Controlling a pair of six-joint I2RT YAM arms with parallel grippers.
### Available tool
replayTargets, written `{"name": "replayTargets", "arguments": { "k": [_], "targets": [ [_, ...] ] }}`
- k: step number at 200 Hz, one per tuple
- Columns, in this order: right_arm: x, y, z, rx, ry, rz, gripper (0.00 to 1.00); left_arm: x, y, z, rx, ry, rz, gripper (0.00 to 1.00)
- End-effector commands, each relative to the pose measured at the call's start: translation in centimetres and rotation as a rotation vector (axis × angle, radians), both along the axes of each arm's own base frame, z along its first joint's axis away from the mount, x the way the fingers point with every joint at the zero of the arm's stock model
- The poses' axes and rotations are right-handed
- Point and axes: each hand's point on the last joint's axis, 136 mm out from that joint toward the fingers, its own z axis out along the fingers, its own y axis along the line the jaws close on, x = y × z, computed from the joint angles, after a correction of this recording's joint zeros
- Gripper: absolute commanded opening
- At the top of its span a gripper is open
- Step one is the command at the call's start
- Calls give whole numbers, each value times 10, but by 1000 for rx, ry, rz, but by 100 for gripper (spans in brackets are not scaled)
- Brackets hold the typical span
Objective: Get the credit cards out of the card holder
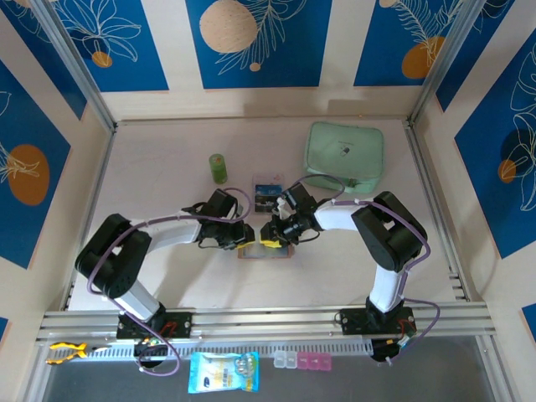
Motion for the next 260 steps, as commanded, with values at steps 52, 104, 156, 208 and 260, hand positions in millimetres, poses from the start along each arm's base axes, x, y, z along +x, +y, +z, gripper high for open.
{"name": "replayTargets", "arguments": {
  "k": [52,104,156,208,260],
  "targets": [
    [-3,-2,19,26,-17,-4,29,2,-18,16,-69,-13,-21,23],
    [6,-21,54,-31,-132,-45,32,3,-27,33,-95,-34,-48,25],
    [10,-45,71,-32,-171,-93,32,2,-49,37,-100,-35,-89,26],
    [8,-65,79,-35,-199,-116,33,0,-79,31,-107,-23,-127,31],
    [5,-80,90,-20,-209,-116,36,10,-93,30,-123,-28,-87,38]
  ]
}}
